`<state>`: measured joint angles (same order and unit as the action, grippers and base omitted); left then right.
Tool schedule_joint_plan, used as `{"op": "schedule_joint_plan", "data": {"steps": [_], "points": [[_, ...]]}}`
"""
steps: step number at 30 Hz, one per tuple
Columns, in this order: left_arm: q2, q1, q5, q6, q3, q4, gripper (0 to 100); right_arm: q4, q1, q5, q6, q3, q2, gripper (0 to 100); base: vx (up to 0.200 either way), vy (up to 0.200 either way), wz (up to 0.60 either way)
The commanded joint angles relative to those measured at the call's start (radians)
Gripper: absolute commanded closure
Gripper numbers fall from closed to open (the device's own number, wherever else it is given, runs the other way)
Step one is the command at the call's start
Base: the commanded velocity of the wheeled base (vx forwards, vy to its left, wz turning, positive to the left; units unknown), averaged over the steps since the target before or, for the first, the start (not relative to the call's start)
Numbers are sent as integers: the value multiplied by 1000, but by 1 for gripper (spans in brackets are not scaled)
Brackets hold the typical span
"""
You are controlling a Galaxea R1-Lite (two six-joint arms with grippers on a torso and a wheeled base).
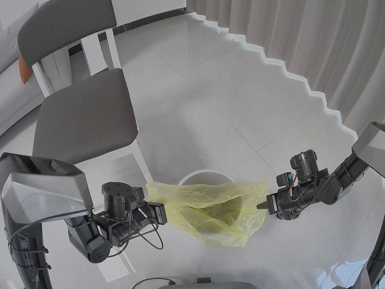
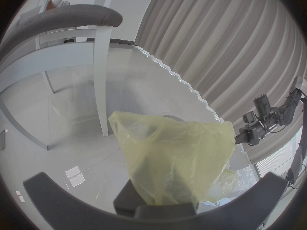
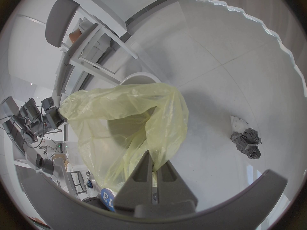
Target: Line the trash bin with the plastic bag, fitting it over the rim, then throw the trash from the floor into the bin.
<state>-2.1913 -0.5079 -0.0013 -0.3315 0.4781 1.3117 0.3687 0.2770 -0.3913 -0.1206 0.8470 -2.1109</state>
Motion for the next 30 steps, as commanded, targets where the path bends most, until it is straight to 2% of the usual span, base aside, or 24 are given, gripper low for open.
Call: {"op": "schedule_joint_plan", "data": {"steps": [1, 14, 15, 25, 30], "points": [[-50, 11, -5, 0, 48, -2, 100, 1, 7, 2, -1, 3, 3, 100, 0, 0, 0], [-107, 17, -23, 2, 85, 1, 100, -1, -12, 3, 27, -49, 48, 100, 0, 0, 0], [-104, 17, -23, 2, 85, 3, 100, 1, -15, 3, 30, -55, 52, 0, 0, 0, 0], [-102, 17, -23, 0, 71, 44, 100, 32, -38, 3, 45, -126, 160, 0, 0, 0, 0], [-111, 17, -20, 0, 88, 44, 100, 33, -2, 5, 50, -125, 218, 0, 0, 0, 0]]}}
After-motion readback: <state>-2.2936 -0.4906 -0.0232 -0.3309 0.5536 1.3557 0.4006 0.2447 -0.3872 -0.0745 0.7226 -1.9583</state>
